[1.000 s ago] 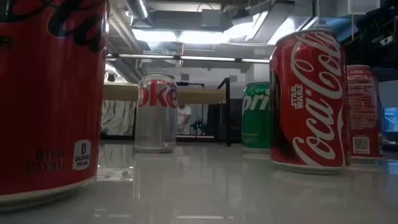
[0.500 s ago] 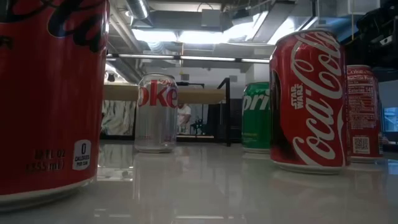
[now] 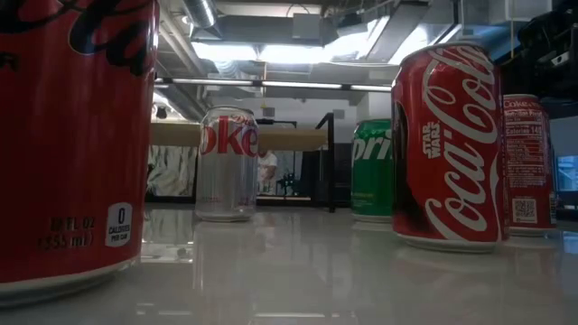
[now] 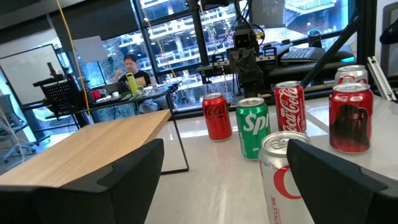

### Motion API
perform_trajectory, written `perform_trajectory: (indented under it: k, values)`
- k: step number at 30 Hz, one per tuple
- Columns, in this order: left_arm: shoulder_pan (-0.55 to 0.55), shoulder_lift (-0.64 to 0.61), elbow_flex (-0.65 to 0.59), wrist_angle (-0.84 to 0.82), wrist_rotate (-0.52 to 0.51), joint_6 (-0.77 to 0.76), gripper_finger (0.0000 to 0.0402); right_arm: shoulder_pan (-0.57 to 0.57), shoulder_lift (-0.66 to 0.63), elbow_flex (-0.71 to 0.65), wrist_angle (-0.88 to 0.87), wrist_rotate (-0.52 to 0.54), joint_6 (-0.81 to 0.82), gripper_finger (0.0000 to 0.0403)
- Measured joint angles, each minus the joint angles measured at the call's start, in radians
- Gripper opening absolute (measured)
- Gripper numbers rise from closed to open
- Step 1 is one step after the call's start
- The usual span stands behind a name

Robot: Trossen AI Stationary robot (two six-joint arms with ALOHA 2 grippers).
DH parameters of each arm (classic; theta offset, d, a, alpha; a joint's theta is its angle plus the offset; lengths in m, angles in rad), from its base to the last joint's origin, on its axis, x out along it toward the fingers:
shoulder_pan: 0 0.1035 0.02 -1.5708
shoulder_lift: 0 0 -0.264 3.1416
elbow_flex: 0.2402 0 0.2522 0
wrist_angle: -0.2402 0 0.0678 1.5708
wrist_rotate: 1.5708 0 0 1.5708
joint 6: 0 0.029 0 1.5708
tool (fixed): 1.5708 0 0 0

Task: Place canned beverage on shelf

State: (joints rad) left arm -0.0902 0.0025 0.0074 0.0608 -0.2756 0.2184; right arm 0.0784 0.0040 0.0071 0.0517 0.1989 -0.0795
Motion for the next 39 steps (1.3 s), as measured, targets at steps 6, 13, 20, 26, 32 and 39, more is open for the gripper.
perform_trajectory:
  k: [6, 13, 20, 26, 32, 39]
  values:
    - [0.0, 0.0, 0.0, 0.0, -0.002, 0.062, 0.033, 0.0, 0.0, 0.0, 0.0, 0.0, 0.0, 0.0001]
    - [0.0, 0.0, 0.0, 0.0, -0.002, 0.062, 0.033, -0.001, 0.0, 0.0, 0.008, 0.024, -0.005, 0.0001]
    - [0.0, 0.0, 0.0, 0.0, 0.006, -0.033, 0.033, 0.0, 0.0, 0.0, 0.003, -0.051, 0.016, 0.0001]
    - [0.0, 0.0, 0.0, 0.004, 0.01, -0.057, 0.033, 0.0, 0.0, 0.0, 0.0, -0.17, 0.1, 0.0001]
    - [0.0, 0.0, 0.0, 0.004, 0.01, -0.054, 0.033, 0.0, 0.0, 0.0, 0.004, -0.218, 0.102, 0.0001]
    - [0.0, 0.0, 0.0, 0.004, 0.005, -0.054, 0.033, 0.0, 0.0, 0.0, 0.029, -0.229, 0.166, 0.0001]
